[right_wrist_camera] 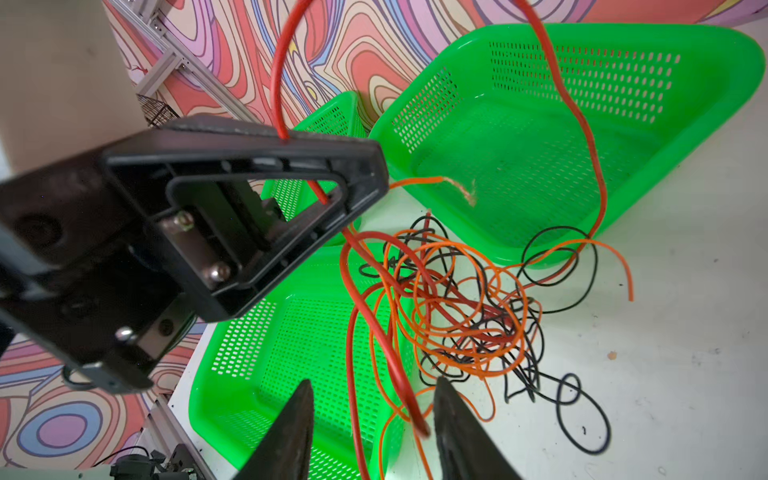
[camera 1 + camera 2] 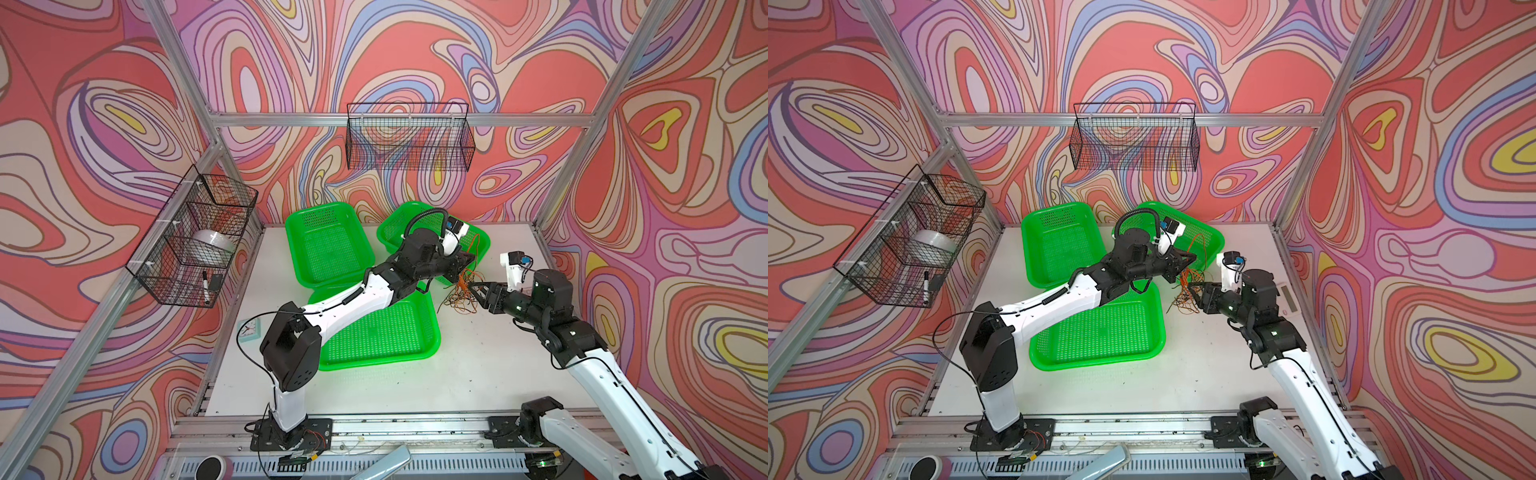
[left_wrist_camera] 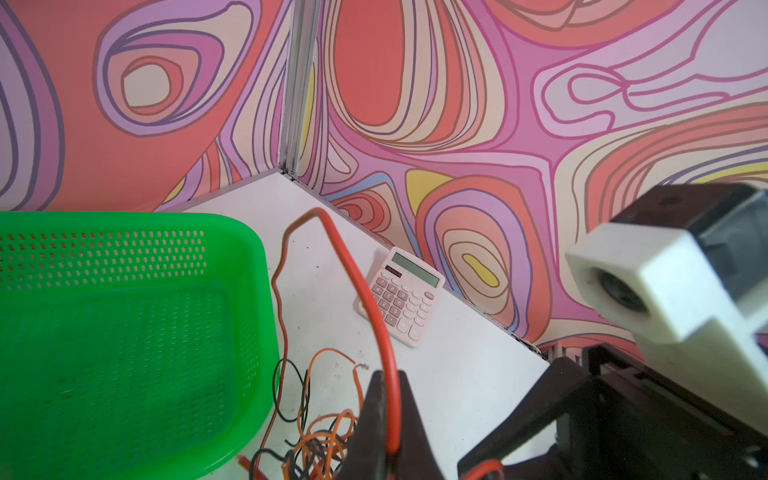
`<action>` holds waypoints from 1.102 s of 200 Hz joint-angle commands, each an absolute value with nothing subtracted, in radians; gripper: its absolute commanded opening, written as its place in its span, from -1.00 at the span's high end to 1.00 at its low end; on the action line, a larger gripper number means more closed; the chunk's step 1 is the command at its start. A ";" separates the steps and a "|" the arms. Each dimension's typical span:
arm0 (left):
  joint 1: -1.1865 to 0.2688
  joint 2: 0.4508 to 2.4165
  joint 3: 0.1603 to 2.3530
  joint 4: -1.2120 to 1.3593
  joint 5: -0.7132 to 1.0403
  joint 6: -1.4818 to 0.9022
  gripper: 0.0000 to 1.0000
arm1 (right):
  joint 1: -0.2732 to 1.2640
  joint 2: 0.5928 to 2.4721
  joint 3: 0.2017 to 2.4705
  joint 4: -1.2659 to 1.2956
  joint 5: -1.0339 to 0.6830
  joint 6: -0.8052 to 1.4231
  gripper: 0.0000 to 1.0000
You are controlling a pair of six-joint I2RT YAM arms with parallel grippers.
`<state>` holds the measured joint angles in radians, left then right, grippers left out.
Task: Untangle the cables
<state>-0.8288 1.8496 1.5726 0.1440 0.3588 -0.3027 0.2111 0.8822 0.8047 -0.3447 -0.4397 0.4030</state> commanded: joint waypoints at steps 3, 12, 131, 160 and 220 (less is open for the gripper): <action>-0.828 1.826 1.606 0.170 0.362 -0.330 1.00 | 0.222 0.904 0.799 -0.278 -0.479 0.397 0.52; -0.827 1.828 1.610 0.170 0.351 -0.337 1.00 | 0.225 0.903 0.794 -0.265 -0.481 0.403 0.81; -0.828 1.855 1.783 0.197 0.262 -0.441 1.00 | 0.361 0.979 0.561 -0.134 -0.348 0.630 1.00; -0.825 1.861 1.852 0.183 0.268 -0.439 1.00 | 0.362 1.045 0.508 -0.106 -0.328 0.694 1.00; -0.811 1.883 1.962 0.138 0.282 -0.415 1.00 | 0.343 1.090 0.432 -0.156 -0.162 0.795 1.00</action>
<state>-0.8223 1.8687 1.9057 0.1169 0.2794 -0.4229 0.3565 1.0813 0.4686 -0.1024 -0.2680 0.7269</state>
